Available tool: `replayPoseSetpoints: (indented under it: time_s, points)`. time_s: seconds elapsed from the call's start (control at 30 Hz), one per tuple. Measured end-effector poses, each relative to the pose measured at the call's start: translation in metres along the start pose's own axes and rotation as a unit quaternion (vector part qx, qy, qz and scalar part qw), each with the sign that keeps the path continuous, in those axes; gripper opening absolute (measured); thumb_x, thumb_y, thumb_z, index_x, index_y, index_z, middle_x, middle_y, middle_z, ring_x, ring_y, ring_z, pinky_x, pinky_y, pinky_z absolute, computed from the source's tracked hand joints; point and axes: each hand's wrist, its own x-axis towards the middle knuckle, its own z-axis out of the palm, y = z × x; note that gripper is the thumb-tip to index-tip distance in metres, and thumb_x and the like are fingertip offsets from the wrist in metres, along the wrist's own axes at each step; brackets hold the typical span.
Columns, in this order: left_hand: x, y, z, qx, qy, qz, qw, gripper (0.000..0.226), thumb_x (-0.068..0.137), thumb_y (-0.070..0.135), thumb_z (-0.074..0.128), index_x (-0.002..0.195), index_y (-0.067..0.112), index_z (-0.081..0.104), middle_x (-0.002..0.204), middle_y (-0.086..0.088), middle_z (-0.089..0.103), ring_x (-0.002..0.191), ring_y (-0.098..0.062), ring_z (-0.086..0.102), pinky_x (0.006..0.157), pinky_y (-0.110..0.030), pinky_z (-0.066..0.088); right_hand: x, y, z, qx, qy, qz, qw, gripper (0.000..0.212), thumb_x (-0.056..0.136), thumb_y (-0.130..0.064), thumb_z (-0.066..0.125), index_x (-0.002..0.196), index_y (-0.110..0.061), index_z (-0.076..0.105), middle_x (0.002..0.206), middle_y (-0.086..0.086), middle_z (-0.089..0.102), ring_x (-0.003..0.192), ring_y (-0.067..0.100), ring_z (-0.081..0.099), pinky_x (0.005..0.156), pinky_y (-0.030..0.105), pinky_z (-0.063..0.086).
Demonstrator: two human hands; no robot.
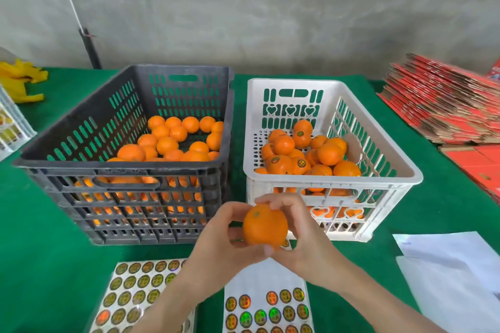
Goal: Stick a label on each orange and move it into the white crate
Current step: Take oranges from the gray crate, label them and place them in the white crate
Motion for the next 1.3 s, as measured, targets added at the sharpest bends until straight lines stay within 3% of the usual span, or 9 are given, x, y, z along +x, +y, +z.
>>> replayPoseSetpoints:
  time_s: [0.2,0.33,0.43,0.63,0.73,0.83,0.97,1.1,1.3]
  points:
    - [-0.003,-0.01,0.007,0.051,0.039,0.036,0.997,0.061,0.061,0.013,0.089,0.104,0.032,0.052,0.1,0.024,0.06,0.091,-0.008,0.065,0.077,-0.027,0.057,-0.008,0.007,0.002,-0.023,-0.016,0.02,0.999,0.064,0.072,-0.025,0.075,0.11,-0.053,0.033,0.124,-0.031,0.04,0.115,-0.003,0.045,0.092,0.014,0.043]
    - [0.0,-0.015,0.007,-0.033,0.006,-0.064,0.997,0.061,0.061,0.046,0.086,0.112,0.032,0.054,0.109,0.007,0.064,0.096,-0.017,0.065,0.084,-0.043,0.056,-0.001,0.01,0.007,-0.022,0.016,0.071,0.997,0.058,0.064,-0.041,0.083,0.103,-0.044,0.042,0.107,-0.027,0.051,0.098,-0.001,0.055,0.08,0.018,0.051]
    - [0.01,-0.03,0.008,-0.113,0.01,-0.142,0.983,0.061,0.061,0.036,0.086,0.112,0.021,0.058,0.114,-0.012,0.063,0.104,-0.032,0.061,0.094,-0.05,0.049,0.01,0.023,0.01,-0.019,-0.067,0.126,0.99,0.059,0.065,-0.033,0.084,0.106,-0.04,0.043,0.108,-0.017,0.055,0.094,0.003,0.06,0.079,0.021,0.054]
    - [0.005,-0.077,-0.015,-0.26,0.128,-0.275,0.917,0.075,0.059,0.027,0.073,0.124,-0.001,0.047,0.104,-0.015,0.047,0.079,-0.021,0.043,0.062,-0.027,0.038,0.0,0.085,0.009,-0.184,-0.136,0.216,0.949,0.022,0.093,-0.012,0.054,0.113,-0.009,0.061,0.12,0.006,0.059,0.106,0.019,0.055,0.093,0.025,0.043]
    - [0.002,-0.097,-0.016,-0.299,0.156,-0.309,0.889,0.079,0.064,0.03,0.073,0.132,0.008,0.04,0.121,-0.017,0.048,0.094,-0.028,0.052,0.078,-0.034,0.046,-0.006,0.098,0.033,-0.224,-0.182,0.193,0.938,0.019,0.093,-0.008,0.05,0.099,0.002,0.065,0.109,0.015,0.063,0.102,0.025,0.057,0.089,0.028,0.044]
    - [0.0,-0.108,-0.01,-0.317,0.133,-0.335,0.877,0.087,0.07,0.035,0.07,0.144,0.015,0.028,0.137,-0.018,0.044,0.125,-0.036,0.044,0.107,-0.046,0.033,-0.005,0.1,0.055,-0.246,-0.224,0.158,0.93,0.018,0.09,-0.005,0.05,0.093,0.001,0.067,0.099,0.016,0.063,0.095,0.028,0.057,0.086,0.033,0.045]
    - [-0.003,-0.107,-0.006,-0.295,0.093,-0.35,0.884,0.081,0.067,0.045,0.068,0.136,0.02,0.035,0.128,-0.015,0.055,0.119,-0.036,0.05,0.107,-0.049,0.031,-0.007,0.101,0.071,-0.263,-0.249,0.171,0.916,0.041,0.09,-0.02,0.056,0.13,-0.013,0.052,0.128,0.008,0.046,0.116,0.023,0.048,0.102,0.03,0.038]
    - [-0.005,-0.114,-0.008,-0.281,0.099,-0.345,0.89,0.078,0.061,0.047,0.068,0.129,0.022,0.037,0.121,-0.014,0.059,0.111,-0.033,0.055,0.106,-0.047,0.031,-0.015,0.104,0.081,-0.271,-0.275,0.194,0.902,0.074,0.078,-0.032,0.071,0.142,-0.014,0.038,0.138,0.006,0.033,0.126,0.023,0.039,0.108,0.035,0.034]
    - [-0.006,-0.124,-0.012,-0.271,0.068,-0.322,0.904,0.086,0.061,0.048,0.065,0.138,0.023,0.034,0.131,-0.011,0.054,0.121,-0.03,0.049,0.112,-0.049,0.018,-0.042,0.11,0.101,-0.245,-0.167,0.131,0.946,0.06,0.086,-0.029,0.063,0.139,-0.013,0.041,0.142,-0.002,0.031,0.133,0.012,0.027,0.108,0.009,0.01]
